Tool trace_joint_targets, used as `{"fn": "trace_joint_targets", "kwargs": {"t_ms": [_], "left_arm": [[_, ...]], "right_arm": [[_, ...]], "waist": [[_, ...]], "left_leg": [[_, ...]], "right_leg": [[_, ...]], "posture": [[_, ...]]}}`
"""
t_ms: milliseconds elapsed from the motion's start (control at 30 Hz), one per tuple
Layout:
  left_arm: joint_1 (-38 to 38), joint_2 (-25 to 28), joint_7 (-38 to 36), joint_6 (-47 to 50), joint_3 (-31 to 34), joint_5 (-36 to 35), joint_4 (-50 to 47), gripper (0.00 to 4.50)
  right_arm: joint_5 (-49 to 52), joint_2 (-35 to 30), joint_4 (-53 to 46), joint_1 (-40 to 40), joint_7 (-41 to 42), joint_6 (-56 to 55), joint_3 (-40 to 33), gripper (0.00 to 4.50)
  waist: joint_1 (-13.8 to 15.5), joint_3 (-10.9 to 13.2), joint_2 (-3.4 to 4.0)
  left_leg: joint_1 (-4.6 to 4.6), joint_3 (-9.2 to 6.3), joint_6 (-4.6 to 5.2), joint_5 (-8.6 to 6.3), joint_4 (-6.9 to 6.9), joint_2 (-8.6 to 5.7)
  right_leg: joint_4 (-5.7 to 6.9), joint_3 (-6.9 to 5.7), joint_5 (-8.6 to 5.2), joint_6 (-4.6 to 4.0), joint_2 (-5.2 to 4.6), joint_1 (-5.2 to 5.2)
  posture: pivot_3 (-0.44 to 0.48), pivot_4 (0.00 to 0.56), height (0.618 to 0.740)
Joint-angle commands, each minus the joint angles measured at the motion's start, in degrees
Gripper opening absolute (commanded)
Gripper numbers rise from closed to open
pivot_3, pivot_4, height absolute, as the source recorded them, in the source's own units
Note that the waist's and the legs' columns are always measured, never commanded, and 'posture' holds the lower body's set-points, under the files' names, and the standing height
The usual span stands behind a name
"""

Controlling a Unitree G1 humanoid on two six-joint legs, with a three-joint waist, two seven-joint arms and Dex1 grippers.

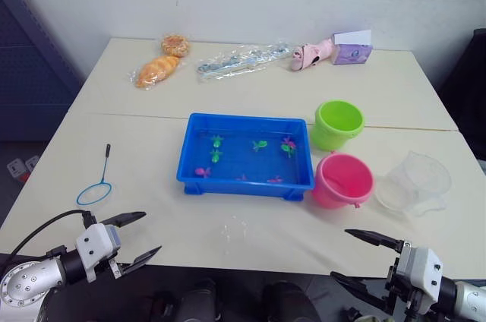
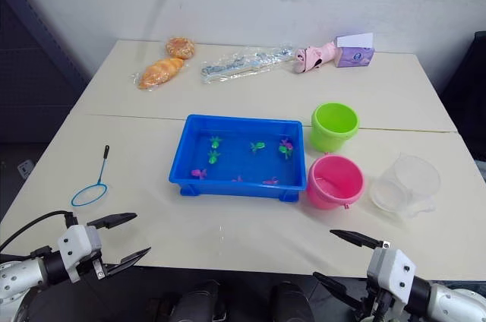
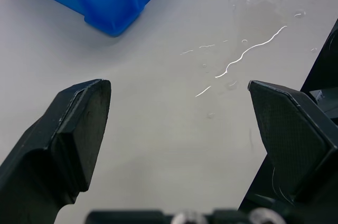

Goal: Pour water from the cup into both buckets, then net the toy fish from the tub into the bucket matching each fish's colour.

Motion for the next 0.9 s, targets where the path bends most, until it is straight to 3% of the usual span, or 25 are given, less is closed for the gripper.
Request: {"fn": "trace_joint_targets", "kwargs": {"t_ms": [33,367,533,700,900], "left_arm": [[-0.52,0.16,-0.01,0.68,0.35,-2.08,-1.52,4.48],[-0.39,0.23,-0.95,5.79,0.21,-4.79,-4.32,4.48],[-0.83,3.1,-7.89,13.49,-1.19,-13.26,-9.75,4.48],[-9.25,4.81,-12.4,18.82,-7.72,-16.58,-14.8,4.48],[-24.11,0.57,-12.14,23.16,-14.86,-17.59,-14.7,4.48]], "right_arm": [[1.1,-0.1,-1.06,0.73,0.19,-0.22,-1.43,4.5],[1.65,0.68,-2.13,0.56,-0.93,0.79,-0.53,4.5],[2.54,5.1,-4.07,0.55,-7.15,0.57,-3.66,4.5],[2.45,13.07,-7.06,7.36,-14.73,0.57,-9.81,4.5],[1.7,27.52,-11.44,12.68,-32.33,5.01,-14.15,4.5]], "waist": [[0.01,0.0,0.0],[-0.17,0.0,0.0],[0.06,-0.01,-0.02],[0.68,-0.26,0.51],[-0.16,-0.48,0.86]], "left_leg": [[0.0,0.0,0.0,0.0,0.0,0.0],[0.01,0.0,0.0,0.01,0.01,0.0],[0.01,-0.01,-0.01,0.01,0.02,0.0],[-0.02,-0.04,-0.15,-0.04,0.02,-0.1],[0.01,-0.03,-0.14,0.06,-0.03,-0.08]], "right_leg": [[0.0,0.0,0.0,0.0,0.0,0.0],[0.03,0.0,0.0,0.0,0.01,0.0],[0.05,0.0,0.0,0.0,0.0,0.0],[0.01,0.01,0.0,0.0,-0.07,0.04],[0.11,0.02,0.0,0.0,0.0,0.0]], "posture": [[0.0,0.15,0.74],[0.0,0.15,0.74],[0.0,0.15,0.74],[0.0,0.15,0.74],[0.0,0.15,0.74]]}}
